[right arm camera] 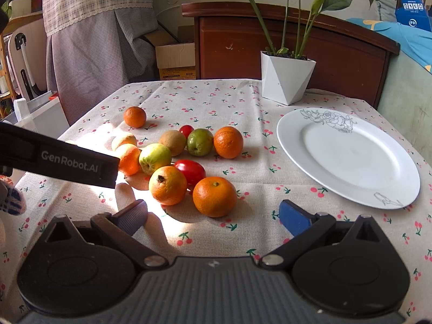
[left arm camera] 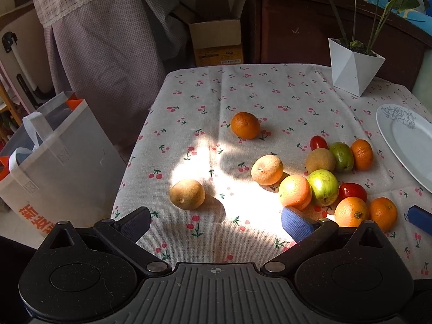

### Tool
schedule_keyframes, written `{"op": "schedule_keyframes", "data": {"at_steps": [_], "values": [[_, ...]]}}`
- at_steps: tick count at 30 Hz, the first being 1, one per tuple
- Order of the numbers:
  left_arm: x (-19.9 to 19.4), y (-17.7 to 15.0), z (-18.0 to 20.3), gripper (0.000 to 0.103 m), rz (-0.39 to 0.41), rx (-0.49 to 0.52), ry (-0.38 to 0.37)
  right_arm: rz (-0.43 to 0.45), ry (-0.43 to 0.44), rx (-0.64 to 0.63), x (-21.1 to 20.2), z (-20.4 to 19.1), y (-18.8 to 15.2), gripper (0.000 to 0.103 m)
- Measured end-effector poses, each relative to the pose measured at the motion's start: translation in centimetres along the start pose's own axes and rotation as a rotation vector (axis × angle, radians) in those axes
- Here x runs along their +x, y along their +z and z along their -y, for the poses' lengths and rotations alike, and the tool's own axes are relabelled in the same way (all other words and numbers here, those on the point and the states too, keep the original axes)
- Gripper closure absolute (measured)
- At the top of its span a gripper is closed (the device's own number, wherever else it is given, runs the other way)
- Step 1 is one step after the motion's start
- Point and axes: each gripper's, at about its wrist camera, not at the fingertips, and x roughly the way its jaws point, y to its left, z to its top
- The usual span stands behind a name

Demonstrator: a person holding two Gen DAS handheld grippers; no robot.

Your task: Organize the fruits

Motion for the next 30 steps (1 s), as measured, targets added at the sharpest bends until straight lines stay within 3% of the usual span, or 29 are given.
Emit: {"op": "schedule_keyframes", "data": {"at_steps": [2,7,13,20,27,30], "values": [[0.6,-0.1,-0.3,0.0,-0.004,-0.008,-0.003,-0.001,0.001,0.001,0.0,-0.1,0.0,0.001],[0.7,-0.6,0.4,0.0,0.076,0.024,-0.01,0.0,0.001,0.001,0.0,-0.2,0.0,0.001],[1.1,-1.2,1.5,0.0,0.137,0.047,-0.097,-0.009,-0.012,0.023,-0.3,-0.4,-0.1,0.001],[0.9,-0.9,1.7,0.0,0.112,0.046,-0.101,-0.197,-0.013,0.027,-1.5,-0.6,0.8,0.001],[0.8,-1.4,1.5,0.0,0.126,0.047,-0.1,-0.254,-0.144,0.21,-3.7,1.7,1.0,0.001],[0.7,-2.0,1.6,0.0,0.172,0.052,-0.103,-0.267,-0.199,0.217,-4.9,2.5,1.5,0.001]]}}
